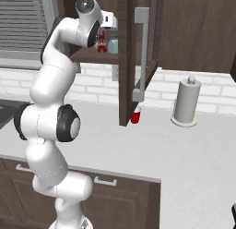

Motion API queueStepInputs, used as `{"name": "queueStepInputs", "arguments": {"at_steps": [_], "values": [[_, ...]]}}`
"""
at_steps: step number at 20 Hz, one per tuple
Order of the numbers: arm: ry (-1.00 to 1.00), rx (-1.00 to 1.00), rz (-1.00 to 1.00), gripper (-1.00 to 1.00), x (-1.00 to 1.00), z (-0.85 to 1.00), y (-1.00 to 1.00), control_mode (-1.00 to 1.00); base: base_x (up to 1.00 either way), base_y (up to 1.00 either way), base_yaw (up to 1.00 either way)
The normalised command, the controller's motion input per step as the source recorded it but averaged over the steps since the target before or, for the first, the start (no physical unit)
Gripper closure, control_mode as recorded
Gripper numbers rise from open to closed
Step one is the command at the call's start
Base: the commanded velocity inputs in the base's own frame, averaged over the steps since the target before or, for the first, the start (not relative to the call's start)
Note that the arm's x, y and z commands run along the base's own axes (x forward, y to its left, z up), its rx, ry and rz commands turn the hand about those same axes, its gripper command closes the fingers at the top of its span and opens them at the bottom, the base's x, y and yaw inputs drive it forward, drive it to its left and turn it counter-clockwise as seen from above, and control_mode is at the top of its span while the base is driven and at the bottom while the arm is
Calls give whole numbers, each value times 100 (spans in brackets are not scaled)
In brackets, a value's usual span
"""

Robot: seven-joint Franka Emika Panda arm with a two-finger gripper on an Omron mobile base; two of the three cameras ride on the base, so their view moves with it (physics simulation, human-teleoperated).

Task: Put the shaker and condiment bottle from the counter next to their counterparts in the cabinet.

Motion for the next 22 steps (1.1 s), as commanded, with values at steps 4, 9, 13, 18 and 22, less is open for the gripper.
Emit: {"name": "queueStepInputs", "arguments": {"at_steps": [4, 9, 13, 18, 22], "values": [[-7, 0, 0, -100, -63, 0, -6, -100, 0, 0, 0], [-13, 0, 0, -100, -85, -2, -16, -100, 0, 0, 0], [-7, 0, 0, -100, -99, -25, -13, -100, 0, 0, 0], [-7, 0, 1, -100, -100, -22, -4, -100, 0, 0, 0], [-7, 0, 2, -100, -100, -43, 0, -100, 0, 0, 0]]}}
